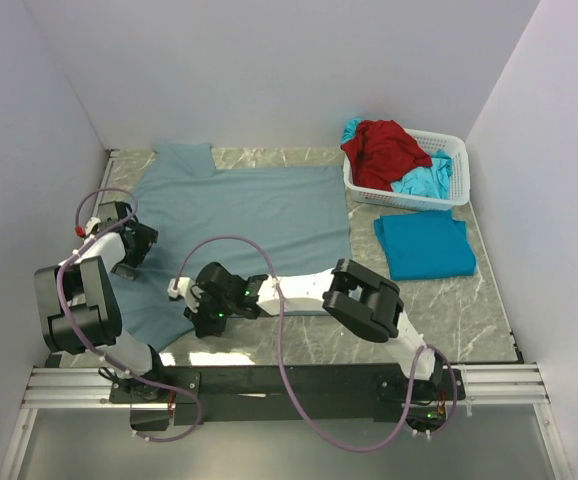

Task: Fold and stack the t-shirts
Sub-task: Flatten the tshirt out

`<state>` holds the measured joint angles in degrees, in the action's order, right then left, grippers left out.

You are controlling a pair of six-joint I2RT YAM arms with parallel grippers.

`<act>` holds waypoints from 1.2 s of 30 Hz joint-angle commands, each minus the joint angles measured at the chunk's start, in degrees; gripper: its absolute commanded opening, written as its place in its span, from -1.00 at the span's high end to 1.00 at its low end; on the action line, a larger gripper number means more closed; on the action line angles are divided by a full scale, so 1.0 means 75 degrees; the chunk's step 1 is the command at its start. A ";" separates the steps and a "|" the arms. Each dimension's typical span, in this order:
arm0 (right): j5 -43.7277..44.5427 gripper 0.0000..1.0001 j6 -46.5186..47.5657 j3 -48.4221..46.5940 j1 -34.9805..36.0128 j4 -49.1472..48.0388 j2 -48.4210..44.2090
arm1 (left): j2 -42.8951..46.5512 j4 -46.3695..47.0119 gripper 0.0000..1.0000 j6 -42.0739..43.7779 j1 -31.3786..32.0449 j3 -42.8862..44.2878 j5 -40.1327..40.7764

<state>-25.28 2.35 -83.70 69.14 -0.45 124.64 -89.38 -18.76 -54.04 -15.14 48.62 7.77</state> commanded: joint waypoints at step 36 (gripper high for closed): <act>-0.0122 0.47 -0.0465 -0.1615 -0.0301 0.0331 0.0633 | 0.0058 0.0287 -0.99 0.0350 -0.0021 -0.0049 -0.0087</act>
<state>-24.18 -0.97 -98.65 66.96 3.99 133.80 -89.47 -16.97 -52.14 -15.18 48.47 6.92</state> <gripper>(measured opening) 0.284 0.994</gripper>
